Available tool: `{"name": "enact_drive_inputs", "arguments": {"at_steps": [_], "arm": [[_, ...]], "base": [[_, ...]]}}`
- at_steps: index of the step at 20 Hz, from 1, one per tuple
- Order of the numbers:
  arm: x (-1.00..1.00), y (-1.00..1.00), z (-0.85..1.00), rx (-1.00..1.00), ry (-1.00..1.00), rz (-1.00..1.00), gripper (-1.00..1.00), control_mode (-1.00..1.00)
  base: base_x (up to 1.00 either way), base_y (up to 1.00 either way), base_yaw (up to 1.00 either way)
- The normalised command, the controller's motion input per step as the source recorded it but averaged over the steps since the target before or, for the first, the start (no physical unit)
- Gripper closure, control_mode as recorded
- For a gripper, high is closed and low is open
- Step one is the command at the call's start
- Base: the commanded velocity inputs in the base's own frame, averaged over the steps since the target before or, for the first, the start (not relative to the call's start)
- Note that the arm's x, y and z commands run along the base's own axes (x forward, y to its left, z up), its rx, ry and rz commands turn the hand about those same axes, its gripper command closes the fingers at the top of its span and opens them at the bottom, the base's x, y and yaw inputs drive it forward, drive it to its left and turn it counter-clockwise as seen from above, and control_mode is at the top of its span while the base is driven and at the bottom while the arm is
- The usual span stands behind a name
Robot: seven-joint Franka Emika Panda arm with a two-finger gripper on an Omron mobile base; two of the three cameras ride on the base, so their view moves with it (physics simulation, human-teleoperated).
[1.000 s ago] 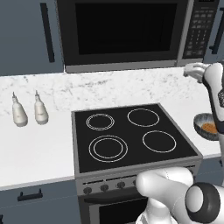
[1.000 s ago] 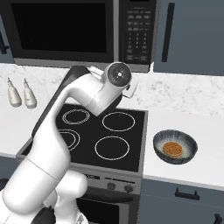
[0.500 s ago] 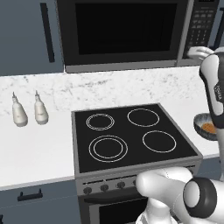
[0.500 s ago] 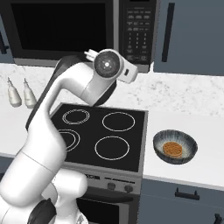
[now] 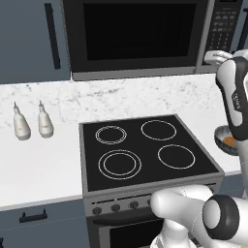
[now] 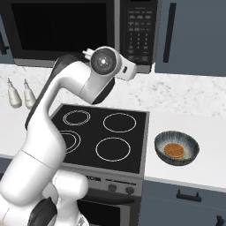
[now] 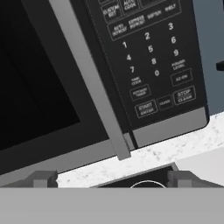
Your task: Open the microwave, place the bowl with waffle inside the microwave, then close the microwave door and turn it on.
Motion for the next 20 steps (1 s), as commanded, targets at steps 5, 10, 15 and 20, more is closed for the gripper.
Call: {"name": "enact_drive_inputs", "arguments": {"at_steps": [5, 10, 15, 20], "arm": [[0.34, 0.00, 0.15, 0.00, 0.02, 0.00, -1.00, -1.00], [0.45, 0.00, 0.06, 0.00, 0.05, 0.00, -1.00, -1.00], [0.40, 0.00, 0.00, 0.00, 0.00, 0.00, -1.00, -1.00], [0.38, 0.00, -0.04, 0.00, 0.00, 0.00, -1.00, -1.00]], "base": [[0.00, 0.00, 0.00], [0.00, 0.00, 0.00], [0.00, 0.00, 0.00], [0.00, 0.00, 0.00]]}}
